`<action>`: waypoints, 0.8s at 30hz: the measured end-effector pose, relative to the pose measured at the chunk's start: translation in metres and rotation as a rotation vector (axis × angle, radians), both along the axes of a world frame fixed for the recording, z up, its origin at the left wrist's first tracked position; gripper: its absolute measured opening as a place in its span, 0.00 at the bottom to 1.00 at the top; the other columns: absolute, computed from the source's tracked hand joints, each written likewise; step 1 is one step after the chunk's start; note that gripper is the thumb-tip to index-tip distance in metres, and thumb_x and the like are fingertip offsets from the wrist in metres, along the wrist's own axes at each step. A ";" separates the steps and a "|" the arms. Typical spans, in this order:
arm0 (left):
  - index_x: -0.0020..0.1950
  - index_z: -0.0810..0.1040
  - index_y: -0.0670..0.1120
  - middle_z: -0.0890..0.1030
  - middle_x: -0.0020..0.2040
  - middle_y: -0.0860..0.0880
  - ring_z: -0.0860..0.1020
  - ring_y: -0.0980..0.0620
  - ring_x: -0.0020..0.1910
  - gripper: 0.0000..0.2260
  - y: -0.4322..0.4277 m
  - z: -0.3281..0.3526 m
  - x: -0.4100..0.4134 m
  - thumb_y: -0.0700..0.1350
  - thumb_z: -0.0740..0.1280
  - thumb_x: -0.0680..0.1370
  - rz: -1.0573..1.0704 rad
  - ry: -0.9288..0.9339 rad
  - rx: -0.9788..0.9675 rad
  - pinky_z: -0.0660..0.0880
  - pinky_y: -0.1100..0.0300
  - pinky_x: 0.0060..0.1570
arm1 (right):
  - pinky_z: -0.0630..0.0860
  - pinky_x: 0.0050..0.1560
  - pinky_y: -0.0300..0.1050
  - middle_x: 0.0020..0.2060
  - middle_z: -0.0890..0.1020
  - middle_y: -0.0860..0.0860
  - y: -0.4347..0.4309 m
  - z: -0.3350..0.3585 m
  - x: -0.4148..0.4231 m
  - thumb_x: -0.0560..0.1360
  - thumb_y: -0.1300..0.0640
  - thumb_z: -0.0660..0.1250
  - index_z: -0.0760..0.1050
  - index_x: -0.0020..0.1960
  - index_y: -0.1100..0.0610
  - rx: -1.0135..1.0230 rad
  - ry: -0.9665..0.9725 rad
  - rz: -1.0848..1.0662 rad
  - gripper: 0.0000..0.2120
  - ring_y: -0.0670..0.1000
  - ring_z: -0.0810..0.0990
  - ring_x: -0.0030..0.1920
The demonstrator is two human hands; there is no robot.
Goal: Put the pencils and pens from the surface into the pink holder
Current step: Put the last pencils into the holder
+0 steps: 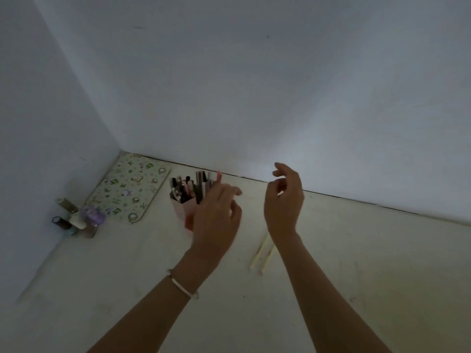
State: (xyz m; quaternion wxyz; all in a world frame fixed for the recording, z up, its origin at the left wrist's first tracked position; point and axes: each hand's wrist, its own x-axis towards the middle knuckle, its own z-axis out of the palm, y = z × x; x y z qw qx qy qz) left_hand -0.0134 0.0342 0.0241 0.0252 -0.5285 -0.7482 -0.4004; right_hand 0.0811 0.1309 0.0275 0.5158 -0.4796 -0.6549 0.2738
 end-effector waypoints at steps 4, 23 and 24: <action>0.59 0.76 0.49 0.79 0.53 0.52 0.77 0.54 0.51 0.09 0.032 -0.044 0.055 0.44 0.61 0.79 -0.081 -0.026 -0.478 0.76 0.62 0.51 | 0.71 0.40 0.33 0.46 0.81 0.49 0.012 0.008 0.048 0.73 0.71 0.59 0.77 0.56 0.53 -0.020 -0.032 -0.087 0.18 0.47 0.77 0.40; 0.70 0.66 0.50 0.77 0.42 0.53 0.78 0.57 0.39 0.25 0.054 -0.007 0.050 0.37 0.68 0.76 -0.146 -0.357 0.032 0.77 0.67 0.43 | 0.78 0.45 0.46 0.45 0.80 0.48 -0.006 -0.053 0.102 0.75 0.65 0.62 0.76 0.58 0.55 -0.406 -0.304 -0.061 0.14 0.49 0.80 0.42; 0.71 0.66 0.49 0.77 0.42 0.53 0.78 0.56 0.40 0.25 0.053 -0.002 0.048 0.37 0.68 0.76 -0.147 -0.346 0.042 0.78 0.66 0.44 | 0.78 0.48 0.47 0.46 0.80 0.50 -0.007 -0.059 0.094 0.75 0.64 0.62 0.75 0.59 0.55 -0.450 -0.364 -0.046 0.14 0.51 0.80 0.45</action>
